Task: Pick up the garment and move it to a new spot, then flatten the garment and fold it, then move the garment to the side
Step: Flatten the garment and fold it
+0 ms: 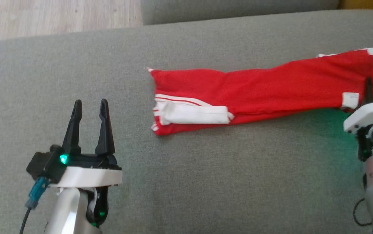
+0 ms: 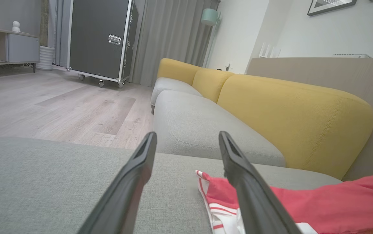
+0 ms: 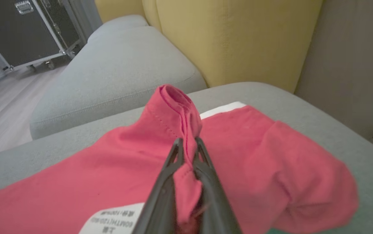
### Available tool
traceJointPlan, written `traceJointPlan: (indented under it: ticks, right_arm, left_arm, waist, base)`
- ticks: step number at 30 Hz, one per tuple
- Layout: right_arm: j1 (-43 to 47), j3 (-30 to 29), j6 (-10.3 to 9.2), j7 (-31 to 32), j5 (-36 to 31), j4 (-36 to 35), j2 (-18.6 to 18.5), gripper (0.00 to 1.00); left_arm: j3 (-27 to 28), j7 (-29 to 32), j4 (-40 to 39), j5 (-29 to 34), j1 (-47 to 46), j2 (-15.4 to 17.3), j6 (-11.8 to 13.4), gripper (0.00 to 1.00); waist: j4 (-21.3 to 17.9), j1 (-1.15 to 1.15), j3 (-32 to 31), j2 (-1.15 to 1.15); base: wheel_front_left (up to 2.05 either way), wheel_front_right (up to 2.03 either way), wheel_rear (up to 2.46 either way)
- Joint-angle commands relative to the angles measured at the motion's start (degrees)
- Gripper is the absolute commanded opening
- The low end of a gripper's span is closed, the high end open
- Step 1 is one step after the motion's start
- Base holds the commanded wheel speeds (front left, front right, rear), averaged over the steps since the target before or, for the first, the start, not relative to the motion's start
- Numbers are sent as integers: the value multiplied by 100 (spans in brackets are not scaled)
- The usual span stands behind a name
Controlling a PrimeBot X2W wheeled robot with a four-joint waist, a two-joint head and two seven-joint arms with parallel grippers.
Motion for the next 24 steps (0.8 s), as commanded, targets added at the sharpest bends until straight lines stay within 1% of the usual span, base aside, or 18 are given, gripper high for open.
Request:
traceJointPlan:
  ticks: [1, 5, 9, 10, 16, 22, 24]
  right_arm:
    - [-140, 117, -5, -37, 83, -345, -68, 0]
    - [-122, 252, -5, 34, 211, -543, 32, 0]
    - [-74, 565, -5, 126, 423, -855, 262, 0]
    - [-38, 761, -5, 183, 528, -1016, 378, 0]
    - [67, 1476, -5, 405, 875, -1470, 694, 0]
    - [175, 2234, -5, 565, 1280, -1720, 832, 0]
    - [205, 2654, -5, 584, 1614, -1788, 838, 0]
  left_arm:
    - [211, -29, -223, 16, -28, 57, 9, 100]
    - [202, -29, -233, 6, 48, 64, 9, 100]
    - [167, -29, -248, -3, 137, 69, 9, 100]
    - [159, -29, -263, -3, 181, 77, 9, 100]
    - [161, -29, -306, 6, 269, 108, 9, 100]
    - [91, -29, -317, 10, 330, 123, 9, 100]
    - [62, -29, -309, 9, 335, 125, 9, 100]
  waist:
    - [-32, 1, -114, 0]
    - [-25, 1, -216, 0]
    - [28, 1, -361, 0]
    - [74, 1, -439, 0]
    - [282, 1, -631, 0]
    - [570, 1, -757, 0]
    - [689, 1, -760, 0]
  base:
    - [0, 0, 0]
    - [0, 0, 0]
    - [0, 0, 0]
    - [0, 0, 0]
    - [0, 0, 0]
    - [0, 0, 0]
    - [0, 0, 0]
